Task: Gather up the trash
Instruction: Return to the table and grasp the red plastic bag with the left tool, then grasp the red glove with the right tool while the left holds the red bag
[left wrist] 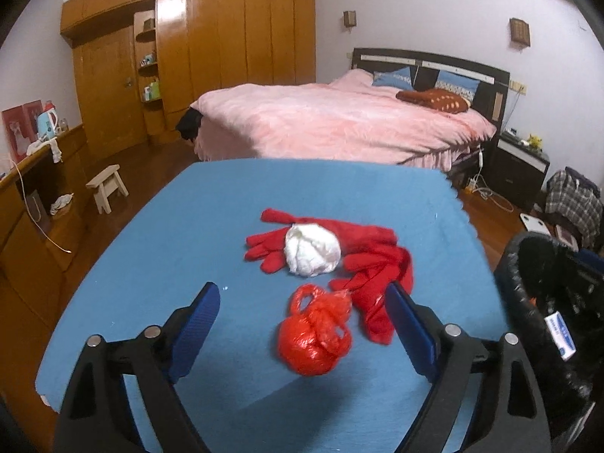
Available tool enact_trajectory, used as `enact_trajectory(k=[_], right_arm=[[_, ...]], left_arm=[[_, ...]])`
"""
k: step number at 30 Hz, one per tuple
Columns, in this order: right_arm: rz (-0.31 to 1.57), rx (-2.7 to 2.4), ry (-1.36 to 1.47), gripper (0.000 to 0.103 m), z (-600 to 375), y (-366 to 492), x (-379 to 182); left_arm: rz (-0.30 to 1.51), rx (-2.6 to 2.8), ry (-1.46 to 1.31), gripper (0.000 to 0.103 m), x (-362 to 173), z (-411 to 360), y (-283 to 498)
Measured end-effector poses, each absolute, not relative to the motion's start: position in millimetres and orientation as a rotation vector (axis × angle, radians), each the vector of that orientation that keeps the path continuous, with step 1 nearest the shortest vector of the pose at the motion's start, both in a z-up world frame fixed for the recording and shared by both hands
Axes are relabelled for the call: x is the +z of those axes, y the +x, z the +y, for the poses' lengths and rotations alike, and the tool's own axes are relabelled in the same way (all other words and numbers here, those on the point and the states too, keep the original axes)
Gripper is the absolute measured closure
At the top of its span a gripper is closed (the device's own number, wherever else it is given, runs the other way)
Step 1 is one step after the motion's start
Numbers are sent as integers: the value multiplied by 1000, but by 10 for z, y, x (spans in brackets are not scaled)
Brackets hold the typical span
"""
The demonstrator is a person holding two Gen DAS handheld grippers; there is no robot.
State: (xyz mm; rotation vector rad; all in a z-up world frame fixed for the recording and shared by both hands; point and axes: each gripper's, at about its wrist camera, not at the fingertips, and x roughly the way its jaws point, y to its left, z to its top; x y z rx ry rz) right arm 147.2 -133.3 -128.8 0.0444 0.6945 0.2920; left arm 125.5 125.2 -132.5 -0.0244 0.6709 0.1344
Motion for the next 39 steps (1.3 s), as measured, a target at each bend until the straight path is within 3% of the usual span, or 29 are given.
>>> enact_trajectory(k=[8, 17, 20, 22, 25, 39], right_arm=[[718, 310, 25, 7, -1146, 1576, -1386], [740, 321, 11, 7, -1006, 1640, -1481], [742, 330, 0, 7, -939, 1653, -1495], [742, 336, -10, 7, -893, 1664, -1498], [744, 339, -15, 7, -848, 1677, -1507], [733, 377, -34, 7, -580, 1800, -1498]], left_arm=[[730, 129, -29, 23, -1586, 1333, 1380], [823, 102, -53, 38, -1840, 1390, 1525], [844, 81, -65, 46, -1887, 1400, 1553], [858, 66, -72, 57, -1911, 1402, 1572], [856, 62, -77, 60, -1914, 1414, 1564], [755, 137, -111, 63, -1576, 1679, 1516]])
